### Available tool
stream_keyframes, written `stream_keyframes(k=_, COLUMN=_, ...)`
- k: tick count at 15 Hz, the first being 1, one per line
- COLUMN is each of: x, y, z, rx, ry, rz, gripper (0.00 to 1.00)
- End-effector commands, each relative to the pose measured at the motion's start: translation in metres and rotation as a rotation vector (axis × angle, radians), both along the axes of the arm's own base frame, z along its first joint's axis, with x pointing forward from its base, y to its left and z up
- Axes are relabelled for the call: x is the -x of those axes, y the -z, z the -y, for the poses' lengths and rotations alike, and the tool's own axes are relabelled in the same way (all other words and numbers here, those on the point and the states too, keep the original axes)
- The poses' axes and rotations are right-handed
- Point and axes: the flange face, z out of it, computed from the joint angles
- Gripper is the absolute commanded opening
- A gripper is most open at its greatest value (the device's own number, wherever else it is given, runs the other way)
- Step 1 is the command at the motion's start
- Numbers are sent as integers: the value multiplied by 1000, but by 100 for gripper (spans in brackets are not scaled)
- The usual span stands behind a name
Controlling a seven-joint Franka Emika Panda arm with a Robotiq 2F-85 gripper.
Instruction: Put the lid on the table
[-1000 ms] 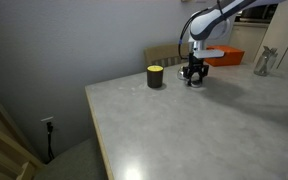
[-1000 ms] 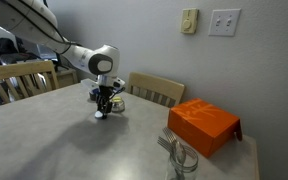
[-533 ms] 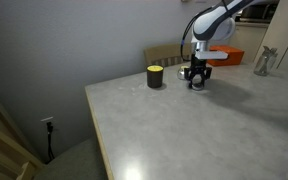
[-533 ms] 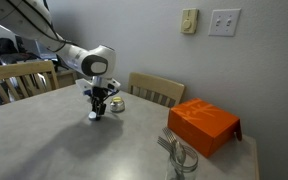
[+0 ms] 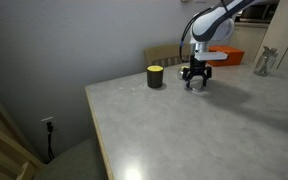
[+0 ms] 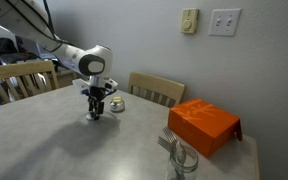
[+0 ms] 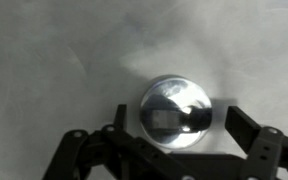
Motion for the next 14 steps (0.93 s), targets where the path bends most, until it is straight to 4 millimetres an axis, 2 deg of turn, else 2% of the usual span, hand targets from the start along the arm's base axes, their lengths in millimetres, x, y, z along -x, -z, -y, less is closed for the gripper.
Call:
stream_keyframes(k=1, x=4, y=-46, z=7, rx=52, ry=-35, rz=46, gripper=100)
stream_keyframes(k=7, x=2, y=-180, z=21, rx=77, ry=-145, rz=157, gripper=100)
stream_keyframes(k=10, x=-1, y=-235, z=21, rx=-2, ry=-198, rz=241, gripper=100)
stream_keyframes(k=11, x=-11, y=-217, z=16, rx=49, ry=-158, rz=225, gripper=100)
stream_keyframes(k=12, x=-10, y=-232, z=17, rx=32, ry=-172, rz=247, gripper=100)
stream_keyframes(k=14, x=-8, y=-243, z=18, rx=22, ry=-181, rz=259, gripper=100)
